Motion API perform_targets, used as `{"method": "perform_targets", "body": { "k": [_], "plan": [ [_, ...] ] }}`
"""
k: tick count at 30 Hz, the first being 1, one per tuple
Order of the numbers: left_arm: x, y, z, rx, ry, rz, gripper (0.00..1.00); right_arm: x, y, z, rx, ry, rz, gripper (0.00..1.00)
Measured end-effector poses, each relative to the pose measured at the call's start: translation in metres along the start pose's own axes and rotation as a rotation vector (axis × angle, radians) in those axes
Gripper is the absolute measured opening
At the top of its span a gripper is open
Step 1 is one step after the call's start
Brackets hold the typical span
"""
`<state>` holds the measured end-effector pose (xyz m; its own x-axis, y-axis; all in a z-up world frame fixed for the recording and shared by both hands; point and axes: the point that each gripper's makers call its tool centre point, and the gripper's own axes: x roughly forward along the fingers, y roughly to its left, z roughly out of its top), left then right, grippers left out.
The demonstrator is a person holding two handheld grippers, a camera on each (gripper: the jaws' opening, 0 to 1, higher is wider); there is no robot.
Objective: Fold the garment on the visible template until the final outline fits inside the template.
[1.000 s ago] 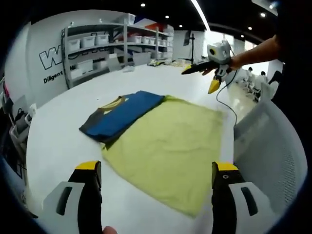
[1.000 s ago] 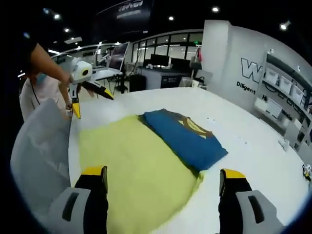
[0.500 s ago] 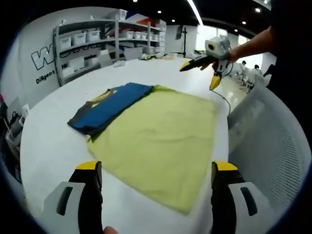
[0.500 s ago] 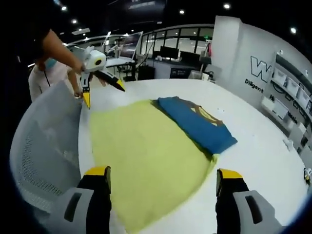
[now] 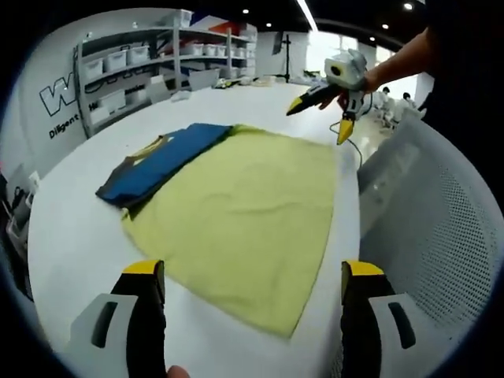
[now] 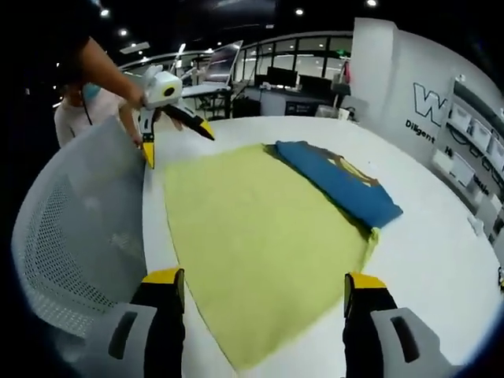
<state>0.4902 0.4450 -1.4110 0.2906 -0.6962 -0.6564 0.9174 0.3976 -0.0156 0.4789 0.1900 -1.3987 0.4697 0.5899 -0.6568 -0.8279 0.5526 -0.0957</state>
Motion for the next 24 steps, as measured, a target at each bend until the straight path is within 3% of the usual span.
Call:
{"method": "perform_targets", "body": {
  "k": [9, 19, 24],
  "plan": [
    [-0.003, -0.008, -0.017, 0.019, 0.040, -0.014, 0.85, 0.001, 0.017, -0.019, -0.041, 0.047, 0.041, 0.68],
    [-0.004, -0.014, -0.027, 0.092, 0.070, -0.032, 0.58, -0.002, 0.027, -0.040, -0.072, 0.117, 0.090, 0.52],
    [-0.002, -0.018, -0.030, 0.101, 0.083, -0.034, 0.55, -0.001, 0.027, -0.044, -0.056, 0.122, 0.090, 0.48]
  ]
}}
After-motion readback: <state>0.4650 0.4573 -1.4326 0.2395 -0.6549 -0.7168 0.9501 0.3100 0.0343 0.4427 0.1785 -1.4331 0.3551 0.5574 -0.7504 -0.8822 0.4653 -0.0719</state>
